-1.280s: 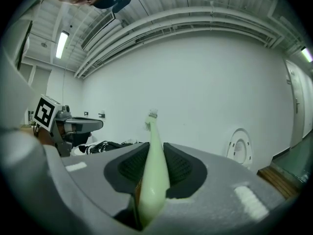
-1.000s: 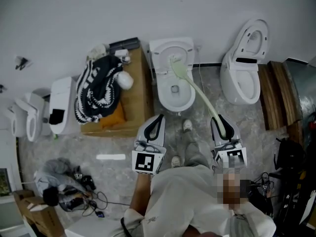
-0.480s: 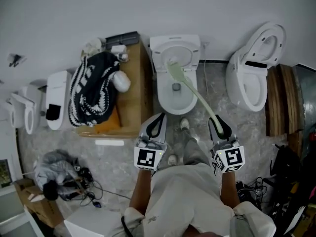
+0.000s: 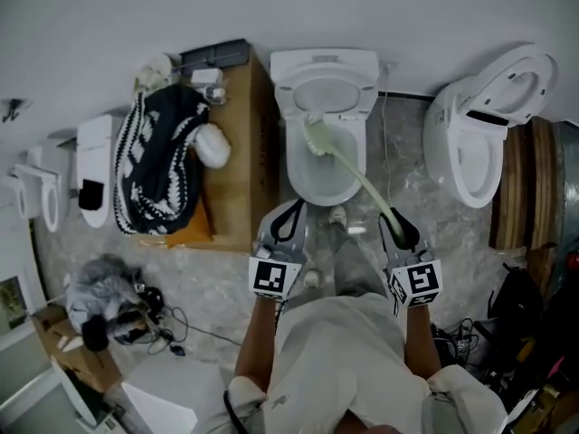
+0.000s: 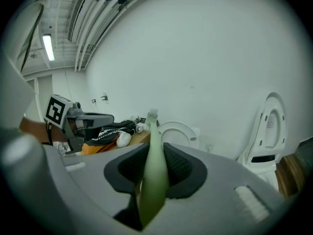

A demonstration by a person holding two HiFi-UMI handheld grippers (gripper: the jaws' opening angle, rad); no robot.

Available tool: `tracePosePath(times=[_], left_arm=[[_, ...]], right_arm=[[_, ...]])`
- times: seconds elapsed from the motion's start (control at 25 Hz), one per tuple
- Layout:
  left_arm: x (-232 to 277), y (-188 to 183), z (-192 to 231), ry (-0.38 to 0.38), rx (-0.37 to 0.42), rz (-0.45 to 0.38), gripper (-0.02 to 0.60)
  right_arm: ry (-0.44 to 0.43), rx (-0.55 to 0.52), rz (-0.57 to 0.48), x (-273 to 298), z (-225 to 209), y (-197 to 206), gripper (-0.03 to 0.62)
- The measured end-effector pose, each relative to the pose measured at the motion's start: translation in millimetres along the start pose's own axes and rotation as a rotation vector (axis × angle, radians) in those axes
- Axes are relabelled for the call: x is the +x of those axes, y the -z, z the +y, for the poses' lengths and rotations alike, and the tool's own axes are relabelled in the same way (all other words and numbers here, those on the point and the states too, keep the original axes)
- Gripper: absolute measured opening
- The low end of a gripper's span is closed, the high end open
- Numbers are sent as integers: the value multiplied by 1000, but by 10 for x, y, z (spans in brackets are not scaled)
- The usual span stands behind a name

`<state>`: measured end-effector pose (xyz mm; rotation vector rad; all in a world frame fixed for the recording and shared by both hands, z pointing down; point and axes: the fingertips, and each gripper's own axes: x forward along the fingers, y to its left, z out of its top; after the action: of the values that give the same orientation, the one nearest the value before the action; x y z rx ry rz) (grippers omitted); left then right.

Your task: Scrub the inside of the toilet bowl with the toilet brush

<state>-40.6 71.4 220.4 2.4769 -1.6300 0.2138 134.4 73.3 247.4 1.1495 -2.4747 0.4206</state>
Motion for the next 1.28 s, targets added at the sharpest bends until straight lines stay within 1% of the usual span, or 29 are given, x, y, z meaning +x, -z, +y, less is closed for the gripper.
tracePosePath(times=[0.16, 0.28, 0.52, 0.76, 0.96, 1.28], left_arm=[[252, 283, 135, -31, -24, 53, 19], [426, 484, 236, -50, -45, 87, 20], [734, 921, 367, -53, -82, 164, 20], [1017, 1305, 428, -52, -104, 218, 20], [1187, 1613, 443, -45, -119, 257, 20], [1305, 2132, 430, -35, -147, 314, 19]], right_arm=[[-25, 37, 59, 319, -182, 234, 92], [-49, 34, 103, 557, -263, 369, 92], [-85, 42, 161, 911, -394, 569, 92], [-98, 64, 226, 1200, -579, 931, 92], [-90, 84, 270, 1438, -714, 1231, 92], [-86, 93, 321, 1773, -812, 1663, 92]])
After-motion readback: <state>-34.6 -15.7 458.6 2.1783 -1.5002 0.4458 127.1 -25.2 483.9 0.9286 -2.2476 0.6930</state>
